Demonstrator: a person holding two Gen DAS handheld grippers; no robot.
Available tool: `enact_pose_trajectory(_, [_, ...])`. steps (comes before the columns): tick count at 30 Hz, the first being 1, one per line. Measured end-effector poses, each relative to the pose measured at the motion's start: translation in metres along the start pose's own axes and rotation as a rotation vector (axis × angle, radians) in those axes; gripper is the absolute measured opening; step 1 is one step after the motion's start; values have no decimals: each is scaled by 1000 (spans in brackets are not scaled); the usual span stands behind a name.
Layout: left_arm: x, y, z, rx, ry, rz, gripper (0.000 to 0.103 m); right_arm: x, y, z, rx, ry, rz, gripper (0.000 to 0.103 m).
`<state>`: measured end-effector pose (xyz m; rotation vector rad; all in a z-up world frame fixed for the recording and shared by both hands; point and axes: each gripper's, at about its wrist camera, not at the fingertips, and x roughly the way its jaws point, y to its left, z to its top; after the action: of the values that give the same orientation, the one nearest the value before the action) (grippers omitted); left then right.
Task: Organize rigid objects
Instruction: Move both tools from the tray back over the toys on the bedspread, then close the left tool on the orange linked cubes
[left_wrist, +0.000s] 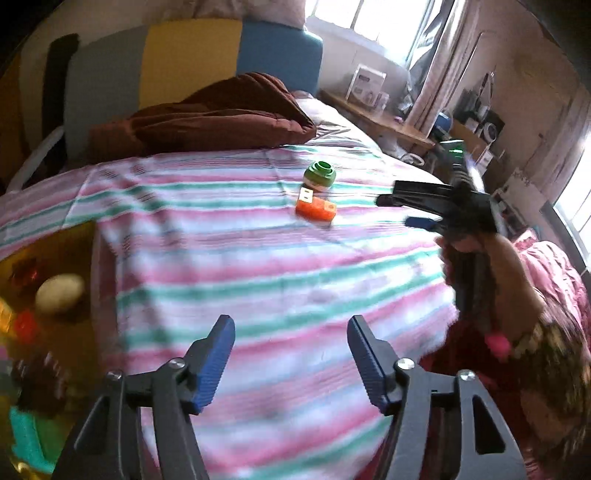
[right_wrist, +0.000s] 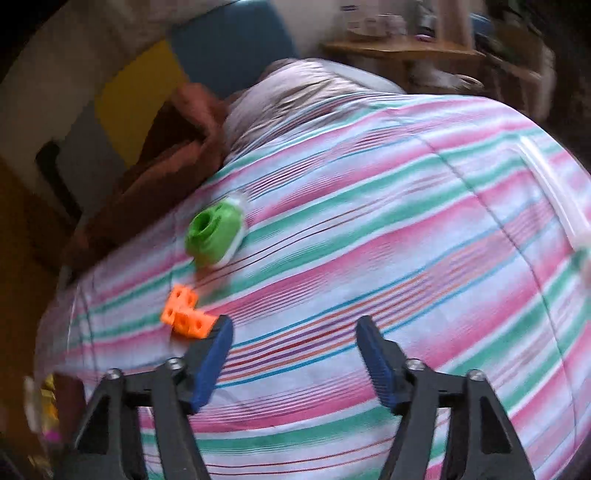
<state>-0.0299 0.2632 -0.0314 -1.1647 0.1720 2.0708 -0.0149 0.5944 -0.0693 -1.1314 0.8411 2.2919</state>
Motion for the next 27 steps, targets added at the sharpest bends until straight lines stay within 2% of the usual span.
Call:
enact_pose_trajectory(6, [71,-27,57,23,40,36,64,-3,-20,2,96,22,-16,73])
enact_pose_trajectory(8, [100,-29,76,-17,78,31,64,-3,-19,3,102,17,-22,73])
enact_pose_trajectory(14, [162,-38,122,-94,121,35,64,-1,-18,10,112,-5,-13,73])
enact_pose_trajectory(17, [187,-33,139,-193,147,58,64,1,-24,13,147,-2,13,73])
enact_pose_trajectory(19, [203,-30,146,-224,166,74,64,2,-26,13,160,0,14,73])
enact_pose_trajectory(21, [215,-31,145,-175,196,109,63,1,-27,13,161,4,17,73])
enact_pose_trajectory(22, [218,-32,142,-137,205,122,57,1,-27,12,167,4,21,73])
enact_pose_trajectory(24, [216,-33,136,-67,188,126,52,0,-28,12,172,6,30,73])
enact_pose_trajectory(27, [205,-28,127,19,166,160,52,-1,-28,11,178,8,39,73])
